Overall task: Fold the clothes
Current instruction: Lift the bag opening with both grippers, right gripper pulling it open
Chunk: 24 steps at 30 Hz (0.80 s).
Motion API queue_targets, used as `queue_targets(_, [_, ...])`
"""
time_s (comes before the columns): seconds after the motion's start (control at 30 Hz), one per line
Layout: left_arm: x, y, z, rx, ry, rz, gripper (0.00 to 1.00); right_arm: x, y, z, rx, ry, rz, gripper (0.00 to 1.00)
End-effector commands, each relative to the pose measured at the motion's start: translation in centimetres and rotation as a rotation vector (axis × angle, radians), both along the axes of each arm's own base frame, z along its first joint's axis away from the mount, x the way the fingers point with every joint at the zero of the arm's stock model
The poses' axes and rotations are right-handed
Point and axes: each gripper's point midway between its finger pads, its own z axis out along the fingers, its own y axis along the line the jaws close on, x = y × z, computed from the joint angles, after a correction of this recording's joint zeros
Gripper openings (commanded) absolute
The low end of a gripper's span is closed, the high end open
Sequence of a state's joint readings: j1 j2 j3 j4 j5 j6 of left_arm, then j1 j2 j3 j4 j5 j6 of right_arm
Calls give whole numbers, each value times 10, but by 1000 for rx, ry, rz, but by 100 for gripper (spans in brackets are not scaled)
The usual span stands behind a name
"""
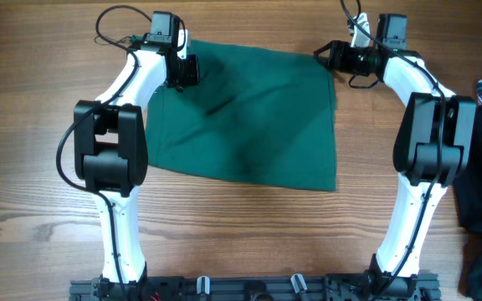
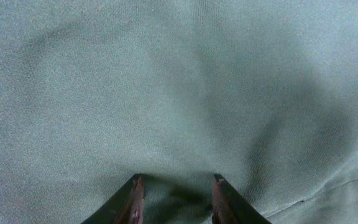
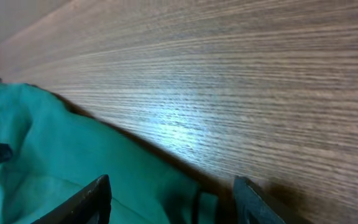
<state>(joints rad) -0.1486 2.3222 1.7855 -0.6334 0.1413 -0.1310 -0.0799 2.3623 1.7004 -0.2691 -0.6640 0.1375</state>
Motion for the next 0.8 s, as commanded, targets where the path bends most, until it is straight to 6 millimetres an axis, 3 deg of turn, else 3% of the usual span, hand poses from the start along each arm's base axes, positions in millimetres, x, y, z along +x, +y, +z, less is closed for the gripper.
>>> queue_targets(0.0, [1, 3, -13, 31, 7, -10, 36, -3, 16, -8, 70, 34, 18, 61])
queue_targets(0.2, [1, 3, -12, 30, 3, -10, 36, -11, 37, -21, -11, 62, 50, 58])
queue_targets(0.27, [1, 3, -12, 30, 3, -10, 37, -7, 44, -20, -57, 12, 82, 51])
queue_targets(0.3, [2, 4, -12, 32, 3, -9, 36, -1, 44, -16, -58, -23, 81, 39])
queue_targets(0.37, [2, 7, -13, 53, 0, 0, 37, 10, 43, -4, -59, -75, 79, 4])
queue_targets(0.47, [2, 8, -13, 54, 0, 0, 37, 24, 47, 25, -57, -133, 107, 4])
queue_targets(0.57, [2, 8, -13, 55, 0, 0, 37, 24, 56, 53, -80, -182, 187, 4])
queue_targets(0.67, [2, 8, -13, 55, 0, 0, 37, 2, 60, 54, -137, -137, 288, 4])
queue_targets(0.77, [2, 8, -13, 54, 0, 0, 37, -37, 68, 45, -166, -32, 400, 4])
